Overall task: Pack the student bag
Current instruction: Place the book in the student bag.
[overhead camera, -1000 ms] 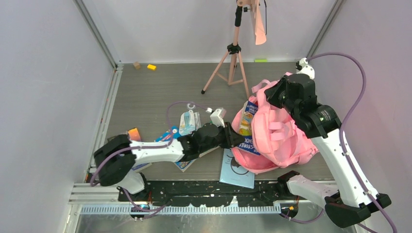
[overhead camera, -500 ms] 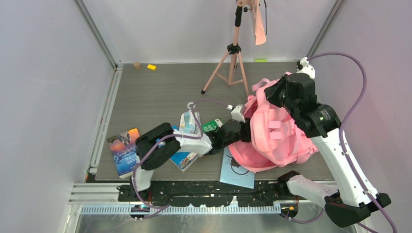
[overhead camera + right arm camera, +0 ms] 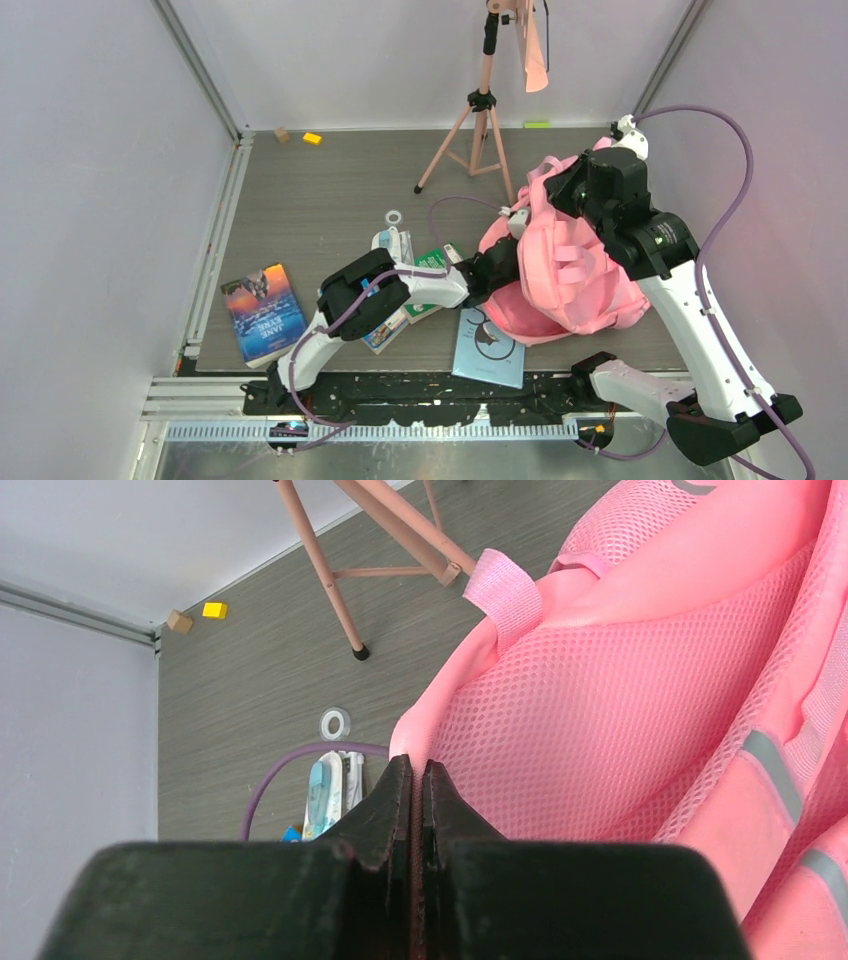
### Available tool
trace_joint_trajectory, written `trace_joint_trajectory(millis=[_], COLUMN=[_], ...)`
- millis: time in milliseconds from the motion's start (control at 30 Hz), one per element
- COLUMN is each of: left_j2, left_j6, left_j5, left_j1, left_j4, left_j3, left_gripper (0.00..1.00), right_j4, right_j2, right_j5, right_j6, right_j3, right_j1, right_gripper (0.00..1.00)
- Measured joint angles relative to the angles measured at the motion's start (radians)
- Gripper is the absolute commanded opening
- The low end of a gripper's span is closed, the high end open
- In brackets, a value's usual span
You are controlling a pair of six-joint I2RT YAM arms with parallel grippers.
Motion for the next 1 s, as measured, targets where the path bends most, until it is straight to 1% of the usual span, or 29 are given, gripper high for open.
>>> trace_joint_trajectory(millis=[67, 133, 300, 433, 700, 867, 1000], left_j2=[0.015, 0.019, 0.019, 0.017, -0.031, -0.128, -0.238], left_j6=[0.011, 0.018, 0.054, 0.086, 0.154, 0.196, 0.235], left_j5=[-0.003, -0.008, -0.012, -0.010, 0.002, -0.008, -0.011], left_j1=[0.000, 0.000, 0.000, -0.004, -0.005, -0.005, -0.005], left_j4=[-0.005, -0.008, -0.011, -0.005, 0.041, 0.071, 0.081], left_j3=[0.022, 0.023, 0.023, 0.022, -0.051, -0.152, -0.246], left_gripper=[0.17, 0.35, 0.59, 0.67, 0.74, 0.80, 0.83], right_j4=[0.000, 0.000, 0.009, 0.010, 0.008, 0.008, 0.007], right_j2=[0.000, 0.000, -0.002, -0.003, -0.014, -0.027, -0.031], right_j5=[0.006, 0.012, 0.023, 0.023, 0.023, 0.026, 0.025], right_j6=[-0.003, -0.006, -0.008, -0.010, -0.018, -0.027, -0.030], right_j3=[0.000, 0.000, -0.007, -0.015, -0.022, -0.022, -0.022], right_j1=[-0.001, -0.001, -0.001, 0.000, 0.002, 0.002, 0.002], right_gripper=[0.00, 0.00, 0.00, 0.00, 0.00, 0.00, 0.00])
